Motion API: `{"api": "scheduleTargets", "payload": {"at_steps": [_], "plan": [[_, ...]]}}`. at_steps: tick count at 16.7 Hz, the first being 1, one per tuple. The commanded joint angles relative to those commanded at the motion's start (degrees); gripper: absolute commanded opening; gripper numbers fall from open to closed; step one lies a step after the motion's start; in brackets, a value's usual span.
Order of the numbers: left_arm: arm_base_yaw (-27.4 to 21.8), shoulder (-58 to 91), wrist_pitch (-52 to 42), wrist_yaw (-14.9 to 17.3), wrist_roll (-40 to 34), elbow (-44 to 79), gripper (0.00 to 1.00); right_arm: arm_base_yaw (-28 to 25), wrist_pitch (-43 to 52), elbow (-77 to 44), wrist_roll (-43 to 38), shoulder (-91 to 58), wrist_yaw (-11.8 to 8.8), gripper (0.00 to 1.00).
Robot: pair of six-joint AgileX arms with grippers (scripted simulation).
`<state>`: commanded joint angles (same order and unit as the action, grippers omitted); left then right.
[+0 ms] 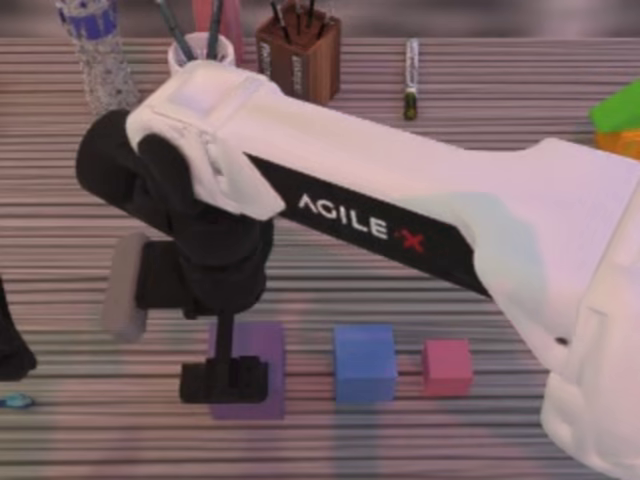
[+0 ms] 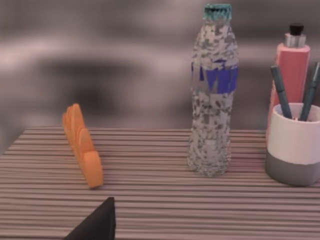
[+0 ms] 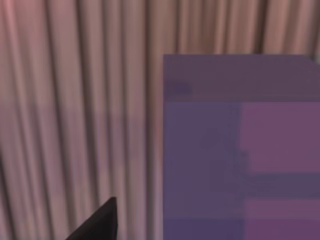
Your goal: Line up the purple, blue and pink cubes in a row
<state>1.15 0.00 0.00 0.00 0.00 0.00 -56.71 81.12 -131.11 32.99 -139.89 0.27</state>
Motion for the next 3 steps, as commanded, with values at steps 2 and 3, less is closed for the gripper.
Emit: {"api": "scheduleTargets", "payload": {"at_steps": [2,3], "plan": [[0.0,0.0,0.0,0.0,0.0,0.0,1.00,0.0,1.8,-1.8,0.0,0.3,0.0,1.00],[0.0,0.0,0.0,0.0,0.0,0.0,1.00,0.0,1.9,-1.9,0.0,0.3,0.0,1.00]]}}
